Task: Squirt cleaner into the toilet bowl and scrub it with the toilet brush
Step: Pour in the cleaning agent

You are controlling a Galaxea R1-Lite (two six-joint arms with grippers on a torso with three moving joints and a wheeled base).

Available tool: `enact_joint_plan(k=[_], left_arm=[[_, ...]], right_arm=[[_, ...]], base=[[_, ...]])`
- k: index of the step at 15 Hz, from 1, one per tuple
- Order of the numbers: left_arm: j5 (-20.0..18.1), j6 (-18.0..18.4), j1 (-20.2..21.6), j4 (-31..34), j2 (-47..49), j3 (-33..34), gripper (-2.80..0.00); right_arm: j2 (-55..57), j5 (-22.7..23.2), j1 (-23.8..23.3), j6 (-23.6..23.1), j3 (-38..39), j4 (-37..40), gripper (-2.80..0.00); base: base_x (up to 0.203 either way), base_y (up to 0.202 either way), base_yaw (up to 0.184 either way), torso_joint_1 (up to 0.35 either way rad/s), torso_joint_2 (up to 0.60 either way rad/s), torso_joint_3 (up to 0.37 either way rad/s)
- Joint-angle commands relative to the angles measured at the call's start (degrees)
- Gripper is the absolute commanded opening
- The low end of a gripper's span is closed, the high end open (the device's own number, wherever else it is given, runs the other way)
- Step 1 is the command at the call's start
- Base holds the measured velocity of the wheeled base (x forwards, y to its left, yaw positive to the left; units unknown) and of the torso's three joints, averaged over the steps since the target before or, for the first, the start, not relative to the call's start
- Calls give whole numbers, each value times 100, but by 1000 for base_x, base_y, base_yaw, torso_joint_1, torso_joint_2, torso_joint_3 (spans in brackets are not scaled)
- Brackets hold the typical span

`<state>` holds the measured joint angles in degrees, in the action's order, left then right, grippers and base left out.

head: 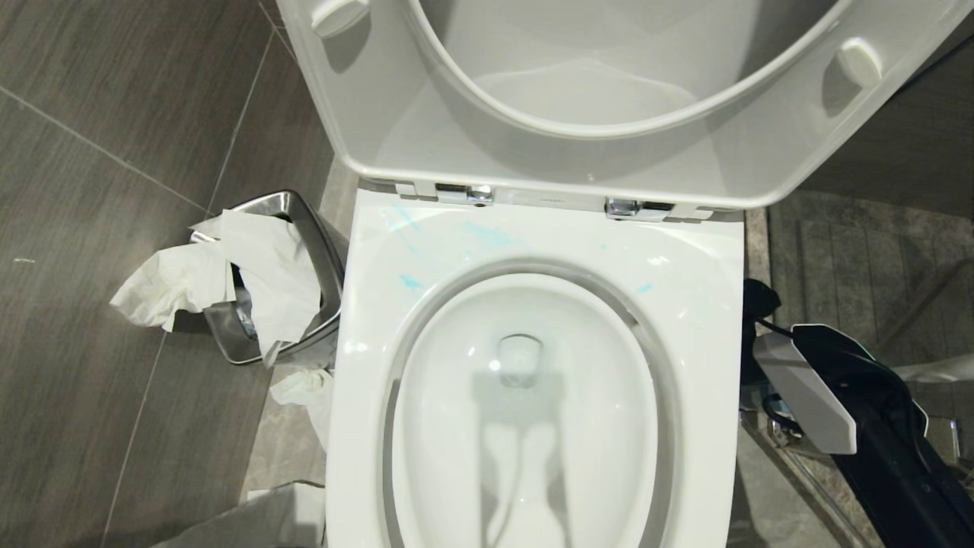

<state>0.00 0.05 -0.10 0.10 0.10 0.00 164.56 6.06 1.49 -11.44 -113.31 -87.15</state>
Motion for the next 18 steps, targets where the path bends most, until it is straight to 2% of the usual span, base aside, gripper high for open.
enact_joint_plan(k=[1,3,4,18], left_arm=[[0,4,1,-1,8,0,-280],[0,-5,1,-1,8,0,-280],[0,4,1,-1,8,0,-280],[0,4,1,-1,8,0,-280]], right_arm=[[3,9,-34,-8,-6,-51,0],[23,9,-43,1,-6,-51,0],[23,9,-43,1,-6,-51,-280],[20,-33,-43,-25,120,-51,-280]], base=[[0,0,0,0,0,0],[0,0,0,0,0,0],[0,0,0,0,0,0],[0,0,0,0,0,0]])
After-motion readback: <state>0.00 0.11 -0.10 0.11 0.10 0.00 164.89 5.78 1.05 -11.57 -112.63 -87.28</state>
